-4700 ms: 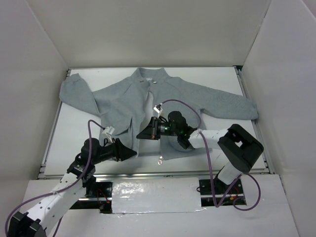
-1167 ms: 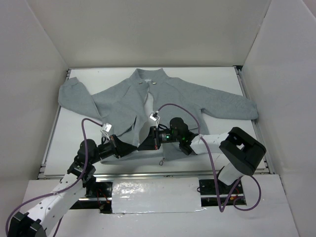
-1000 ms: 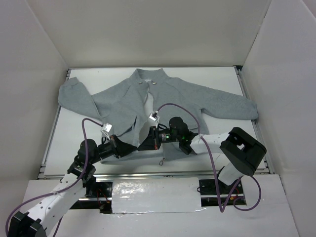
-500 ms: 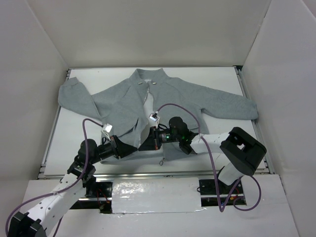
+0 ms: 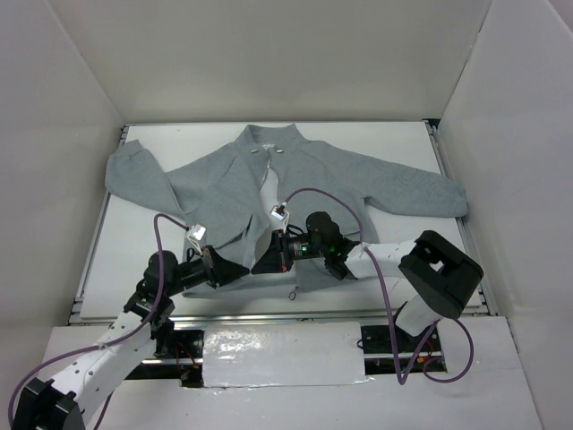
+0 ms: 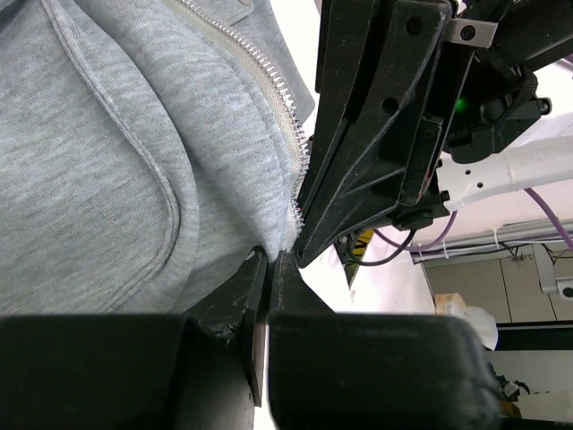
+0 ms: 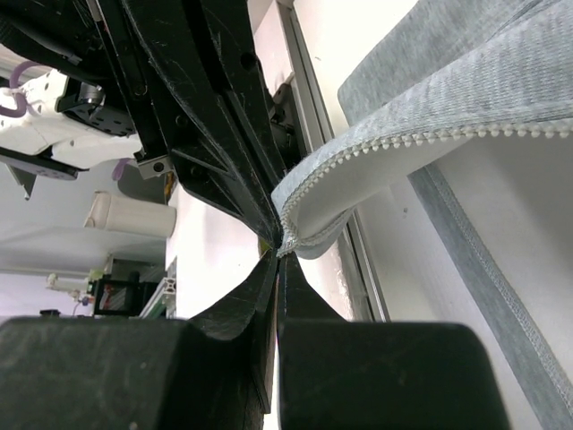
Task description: Zip up the jacket
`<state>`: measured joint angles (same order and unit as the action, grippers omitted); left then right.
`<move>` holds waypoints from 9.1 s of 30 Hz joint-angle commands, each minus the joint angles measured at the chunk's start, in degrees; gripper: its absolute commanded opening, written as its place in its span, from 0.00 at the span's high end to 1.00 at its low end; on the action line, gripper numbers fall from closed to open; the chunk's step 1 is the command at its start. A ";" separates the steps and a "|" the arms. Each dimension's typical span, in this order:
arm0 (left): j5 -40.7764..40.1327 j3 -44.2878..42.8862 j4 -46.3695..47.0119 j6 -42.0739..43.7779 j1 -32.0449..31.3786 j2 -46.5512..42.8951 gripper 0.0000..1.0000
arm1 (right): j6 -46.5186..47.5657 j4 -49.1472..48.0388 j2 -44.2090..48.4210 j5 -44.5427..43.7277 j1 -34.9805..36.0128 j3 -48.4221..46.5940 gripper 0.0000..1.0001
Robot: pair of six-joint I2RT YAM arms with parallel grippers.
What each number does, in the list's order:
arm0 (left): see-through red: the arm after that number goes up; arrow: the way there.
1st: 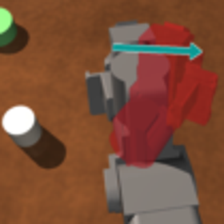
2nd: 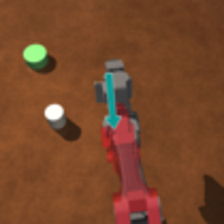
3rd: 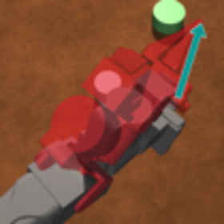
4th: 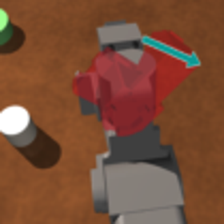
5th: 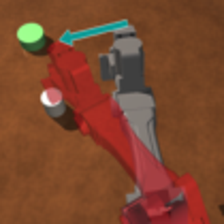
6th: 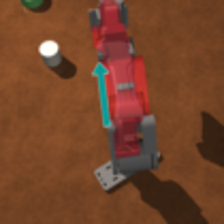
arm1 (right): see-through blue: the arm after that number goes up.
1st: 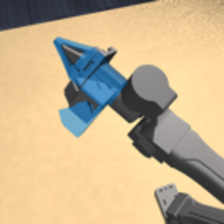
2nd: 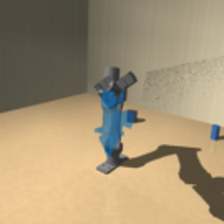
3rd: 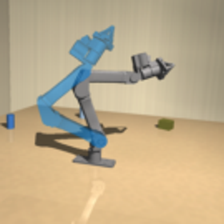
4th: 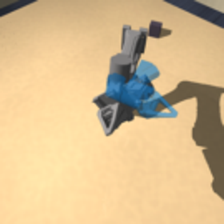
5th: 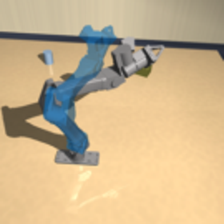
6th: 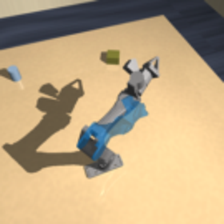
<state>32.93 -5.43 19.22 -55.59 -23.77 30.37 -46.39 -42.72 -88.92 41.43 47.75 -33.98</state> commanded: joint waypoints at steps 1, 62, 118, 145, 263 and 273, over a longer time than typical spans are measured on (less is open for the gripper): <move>1.61 -1.42 3.80 1.10 -0.31 0.48 1.00 | 0.16 -1.05 1.82 1.20 -0.20 -2.23 1.00; -3.22 -1.51 -0.59 -0.22 -0.40 -0.14 1.00 | 3.50 76.65 -1.42 -55.58 11.75 -17.97 0.50; -22.99 -3.18 37.12 -7.25 -9.17 16.65 1.00 | -8.98 40.35 28.90 -55.49 12.99 -3.73 1.00; -29.94 -1.07 42.92 -7.60 -15.34 19.47 1.00 | -7.57 33.67 28.37 -54.44 12.99 -2.32 1.00; -33.54 -1.95 32.54 -4.79 -17.71 11.03 1.00 | -2.12 30.06 28.02 -54.61 13.16 -2.94 1.00; -33.63 -1.69 32.63 -4.96 -17.71 11.46 1.00 | -1.68 30.06 27.93 -54.70 13.16 -3.82 1.00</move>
<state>-1.26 -7.11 45.43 -60.18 -41.04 41.91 -48.93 -8.12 -61.10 -12.34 60.25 -35.16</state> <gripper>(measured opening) 0.118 0.029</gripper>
